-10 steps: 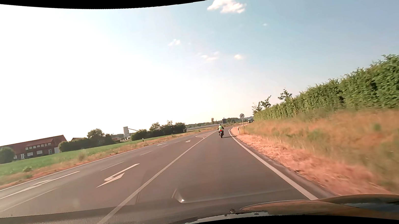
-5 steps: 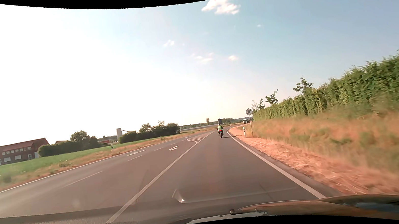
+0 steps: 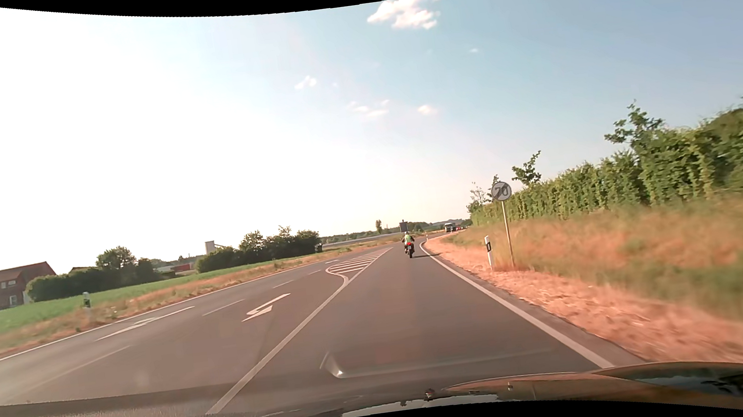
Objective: Follow the waypoints while adhering to traffic rules and regulations
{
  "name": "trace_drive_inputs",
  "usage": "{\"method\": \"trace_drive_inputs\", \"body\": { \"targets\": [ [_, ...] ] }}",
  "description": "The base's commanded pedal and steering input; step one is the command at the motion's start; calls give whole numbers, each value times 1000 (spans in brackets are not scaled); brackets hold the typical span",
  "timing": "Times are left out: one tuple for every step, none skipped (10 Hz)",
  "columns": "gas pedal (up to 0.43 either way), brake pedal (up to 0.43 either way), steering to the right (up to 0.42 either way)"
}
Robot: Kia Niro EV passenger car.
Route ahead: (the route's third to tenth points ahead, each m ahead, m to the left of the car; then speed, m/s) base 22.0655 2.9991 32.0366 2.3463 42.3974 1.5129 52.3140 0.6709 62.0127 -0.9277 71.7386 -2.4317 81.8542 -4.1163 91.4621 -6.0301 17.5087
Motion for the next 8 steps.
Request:
{"method": "trace_drive_inputs", "body": {
  "targets": [
    [240,0,6],
    [240,0,6],
    [240,0,6],
    [240,0,6],
    [240,0,6],
    [240,0,6],
    [240,0,6],
    [240,0,6]
  ]
}}
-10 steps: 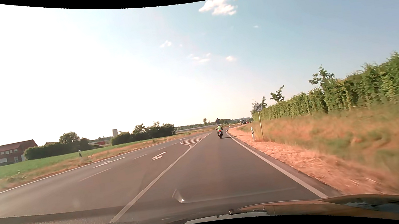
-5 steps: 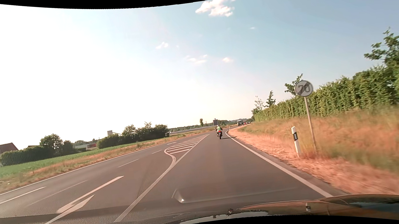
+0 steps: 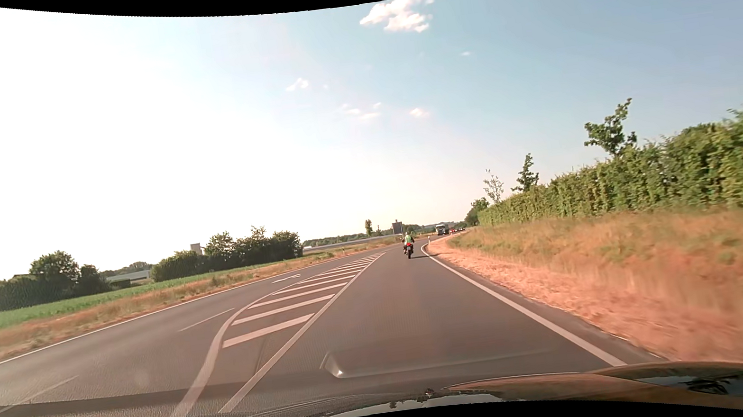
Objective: Follow the waypoints while adhering to traffic rules and regulations
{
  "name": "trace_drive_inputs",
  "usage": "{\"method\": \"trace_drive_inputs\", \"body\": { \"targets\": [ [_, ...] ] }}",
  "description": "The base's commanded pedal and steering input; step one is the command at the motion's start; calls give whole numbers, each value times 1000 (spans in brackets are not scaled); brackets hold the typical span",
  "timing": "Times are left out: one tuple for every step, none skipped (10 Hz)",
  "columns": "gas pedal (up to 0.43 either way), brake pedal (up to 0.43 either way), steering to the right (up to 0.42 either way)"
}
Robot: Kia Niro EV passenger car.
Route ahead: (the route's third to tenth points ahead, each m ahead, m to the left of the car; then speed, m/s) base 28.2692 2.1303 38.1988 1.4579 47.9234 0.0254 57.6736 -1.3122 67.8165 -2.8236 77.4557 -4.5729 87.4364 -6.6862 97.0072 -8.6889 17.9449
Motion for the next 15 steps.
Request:
{"method": "trace_drive_inputs", "body": {
  "targets": [
    [240,0,6],
    [240,0,6],
    [240,0,6],
    [240,0,6],
    [248,0,6],
    [268,0,7],
    [299,0,7],
    [331,0,10],
    [350,0,11],
    [358,0,11],
    [370,0,12],
    [370,0,13],
    [370,0,14],
    [370,0,14],
    [370,0,15]
  ]
}}
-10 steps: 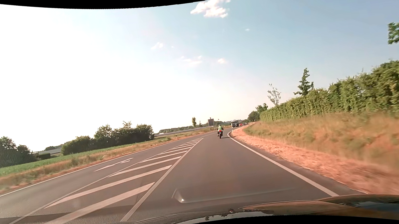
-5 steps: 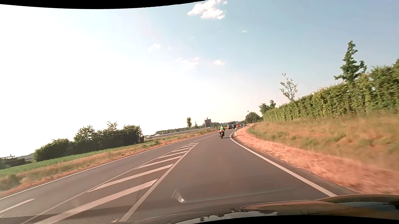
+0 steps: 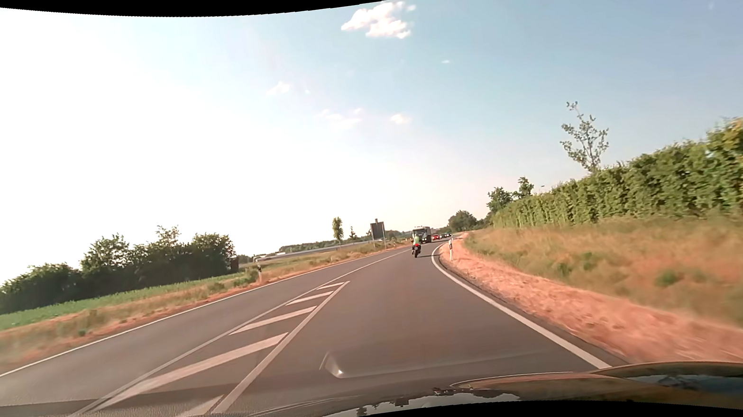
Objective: Follow the waypoints while adhering to traffic rules and regulations
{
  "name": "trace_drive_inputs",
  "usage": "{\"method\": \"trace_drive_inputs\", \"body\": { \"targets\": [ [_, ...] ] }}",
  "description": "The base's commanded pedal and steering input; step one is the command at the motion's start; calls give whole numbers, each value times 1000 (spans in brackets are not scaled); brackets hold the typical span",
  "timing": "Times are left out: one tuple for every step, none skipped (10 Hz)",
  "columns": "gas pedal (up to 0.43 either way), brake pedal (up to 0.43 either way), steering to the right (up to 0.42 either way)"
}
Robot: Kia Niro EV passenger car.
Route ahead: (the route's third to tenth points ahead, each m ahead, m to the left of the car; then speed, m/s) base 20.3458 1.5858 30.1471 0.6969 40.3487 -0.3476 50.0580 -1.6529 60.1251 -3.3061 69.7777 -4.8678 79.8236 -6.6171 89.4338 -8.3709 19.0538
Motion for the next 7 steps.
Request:
{"method": "trace_drive_inputs", "body": {
  "targets": [
    [370,0,17],
    [370,0,18],
    [370,0,18],
    [370,0,18],
    [390,0,20],
    [421,0,23],
    [441,0,23]
  ]
}}
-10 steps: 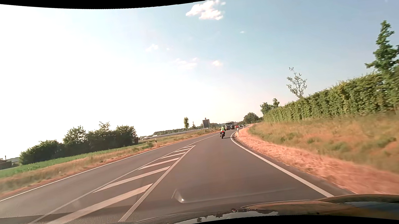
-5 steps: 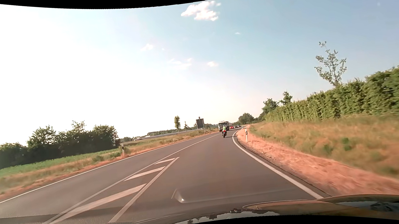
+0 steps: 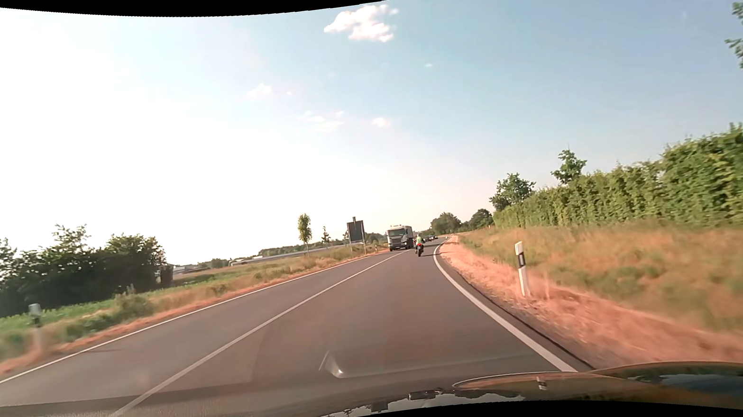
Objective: Follow the waypoints while adhering to traffic rules and regulations
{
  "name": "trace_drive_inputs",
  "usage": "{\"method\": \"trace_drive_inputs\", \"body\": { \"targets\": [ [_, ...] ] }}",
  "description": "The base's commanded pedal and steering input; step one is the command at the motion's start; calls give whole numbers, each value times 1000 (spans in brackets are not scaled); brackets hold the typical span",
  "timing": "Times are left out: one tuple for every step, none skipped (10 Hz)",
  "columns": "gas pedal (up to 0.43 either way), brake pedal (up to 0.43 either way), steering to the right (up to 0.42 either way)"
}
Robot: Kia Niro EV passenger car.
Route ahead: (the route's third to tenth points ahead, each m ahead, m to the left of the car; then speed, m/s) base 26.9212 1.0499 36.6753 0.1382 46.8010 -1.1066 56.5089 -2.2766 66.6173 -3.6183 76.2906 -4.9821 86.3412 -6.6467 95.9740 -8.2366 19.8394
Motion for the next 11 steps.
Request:
{"method": "trace_drive_inputs", "body": {
  "targets": [
    [441,0,23],
    [449,0,23],
    [449,0,23],
    [449,0,23],
    [449,0,22],
    [461,0,23],
    [461,0,23],
    [461,0,22],
    [461,0,16],
    [469,0,13],
    [469,0,13]
  ]
}}
